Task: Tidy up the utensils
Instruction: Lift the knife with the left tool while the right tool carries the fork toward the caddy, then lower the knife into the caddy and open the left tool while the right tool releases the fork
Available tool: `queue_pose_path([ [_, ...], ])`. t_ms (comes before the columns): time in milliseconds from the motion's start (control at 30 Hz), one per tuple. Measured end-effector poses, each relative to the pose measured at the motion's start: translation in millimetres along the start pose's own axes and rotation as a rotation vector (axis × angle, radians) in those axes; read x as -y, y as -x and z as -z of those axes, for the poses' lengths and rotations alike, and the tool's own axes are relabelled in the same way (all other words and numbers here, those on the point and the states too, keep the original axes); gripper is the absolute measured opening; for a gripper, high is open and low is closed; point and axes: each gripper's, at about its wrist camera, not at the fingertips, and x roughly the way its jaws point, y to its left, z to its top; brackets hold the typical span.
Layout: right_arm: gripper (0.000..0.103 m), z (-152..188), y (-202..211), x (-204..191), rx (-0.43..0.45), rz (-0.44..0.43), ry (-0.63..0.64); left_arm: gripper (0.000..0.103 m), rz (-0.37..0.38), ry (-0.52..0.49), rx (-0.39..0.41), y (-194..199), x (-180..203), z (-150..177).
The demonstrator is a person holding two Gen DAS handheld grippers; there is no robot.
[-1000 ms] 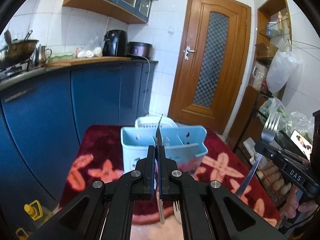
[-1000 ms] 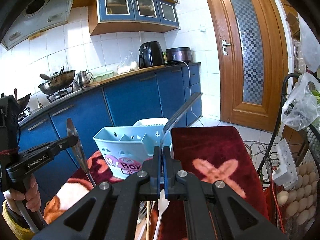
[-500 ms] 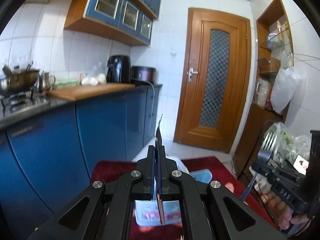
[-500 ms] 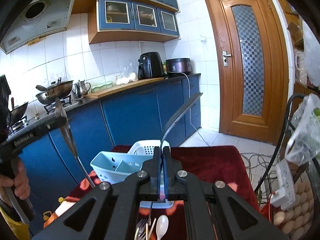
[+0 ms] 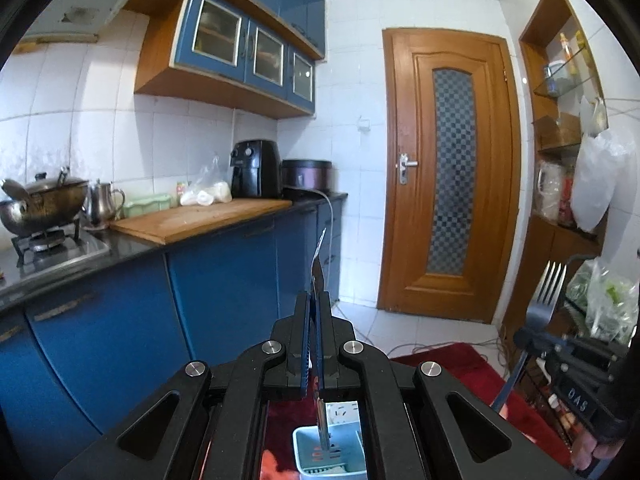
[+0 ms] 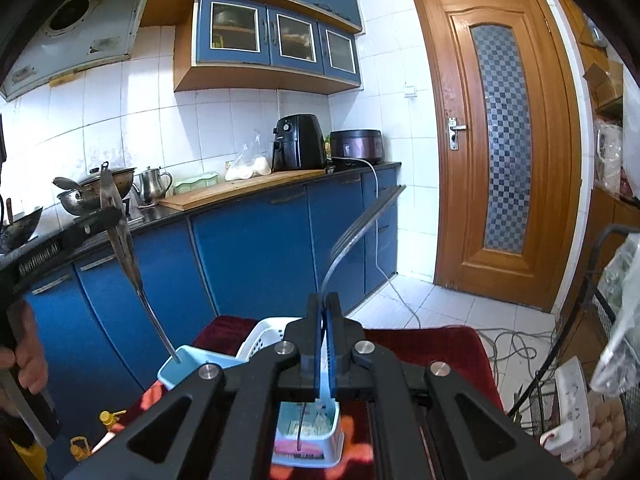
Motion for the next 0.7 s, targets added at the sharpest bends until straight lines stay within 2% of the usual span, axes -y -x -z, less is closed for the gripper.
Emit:
queue_pose_path([
  [367,0.003,21,-47,-4,-0.068,0.004,0.034,0.002,0.043,0.035,-0.143,-55,-3,50],
  [700,0.003,44,-68,-4,-0.127,0.002,0.023,0.002,0.071,0.039,-0.208,-78,3,81],
])
